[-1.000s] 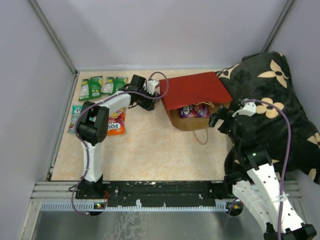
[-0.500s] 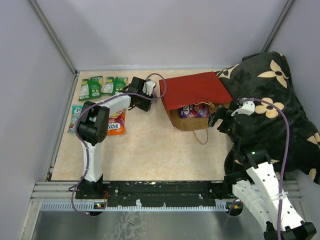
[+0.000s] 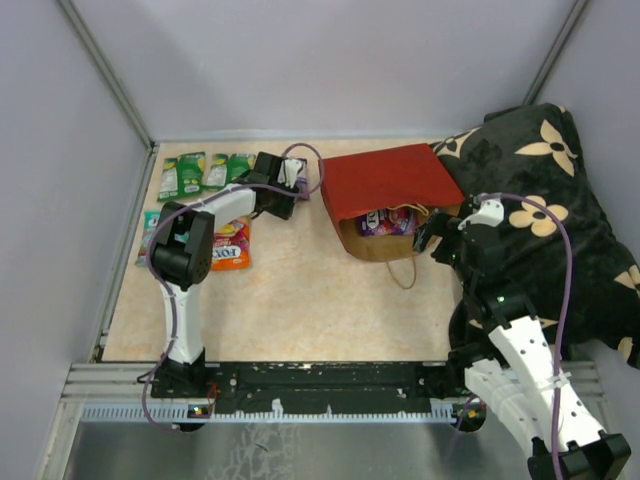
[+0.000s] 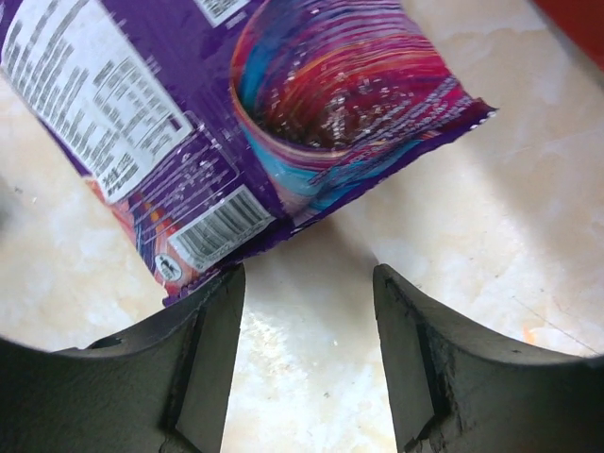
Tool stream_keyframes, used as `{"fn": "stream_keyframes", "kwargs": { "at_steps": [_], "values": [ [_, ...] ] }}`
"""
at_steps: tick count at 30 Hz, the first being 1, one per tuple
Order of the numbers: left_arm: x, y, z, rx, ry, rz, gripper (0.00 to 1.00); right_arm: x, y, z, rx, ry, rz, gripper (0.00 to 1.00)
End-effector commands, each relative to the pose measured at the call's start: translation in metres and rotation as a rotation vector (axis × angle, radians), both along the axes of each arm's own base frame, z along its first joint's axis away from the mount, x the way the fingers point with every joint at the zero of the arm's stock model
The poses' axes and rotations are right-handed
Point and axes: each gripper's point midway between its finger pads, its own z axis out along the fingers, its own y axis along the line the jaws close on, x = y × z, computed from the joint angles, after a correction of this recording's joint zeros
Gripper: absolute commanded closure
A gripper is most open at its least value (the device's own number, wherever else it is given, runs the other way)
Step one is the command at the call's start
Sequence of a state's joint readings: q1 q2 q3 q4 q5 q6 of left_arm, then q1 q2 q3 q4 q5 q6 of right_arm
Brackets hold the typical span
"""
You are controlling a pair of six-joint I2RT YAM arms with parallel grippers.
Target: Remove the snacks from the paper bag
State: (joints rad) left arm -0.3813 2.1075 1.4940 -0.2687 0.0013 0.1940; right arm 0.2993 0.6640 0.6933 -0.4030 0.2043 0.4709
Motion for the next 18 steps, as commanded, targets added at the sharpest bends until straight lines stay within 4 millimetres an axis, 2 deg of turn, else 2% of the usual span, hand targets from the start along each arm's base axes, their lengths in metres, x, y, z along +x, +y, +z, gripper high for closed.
{"fn": "stream_keyframes", "kwargs": {
  "at_steps": [1, 5, 8, 11, 15, 18],
  "values": [
    [-0.011, 0.031, -0.011, 0.054, 0.047, 0.067, 0.36, 0.007, 0.004, 0.011, 0.002, -0.052, 0.015, 0.01],
    [-0.011, 0.049, -0.013, 0.094, 0.047, 0.113, 0.35, 0.008, 0.005, 0.009, 0.005, -0.051, 0.020, 0.01],
    [-0.009, 0.053, -0.010, 0.096, 0.041, 0.124, 0.34, 0.009, 0.006, 0.008, 0.004, -0.048, 0.022, 0.01],
    [-0.010, 0.043, -0.003, 0.052, 0.041, 0.107, 0.35, 0.009, 0.006, 0.008, 0.005, -0.049, 0.023, 0.01],
    [-0.024, 0.021, 0.026, -0.021, 0.019, 0.085, 0.34, 0.009, 0.006, 0.006, 0.005, -0.045, 0.021, 0.01],
    [-0.036, 0.009, 0.053, -0.072, -0.042, 0.096, 0.30, 0.010, 0.007, 0.003, 0.008, -0.041, 0.024, 0.01]
  ]
}}
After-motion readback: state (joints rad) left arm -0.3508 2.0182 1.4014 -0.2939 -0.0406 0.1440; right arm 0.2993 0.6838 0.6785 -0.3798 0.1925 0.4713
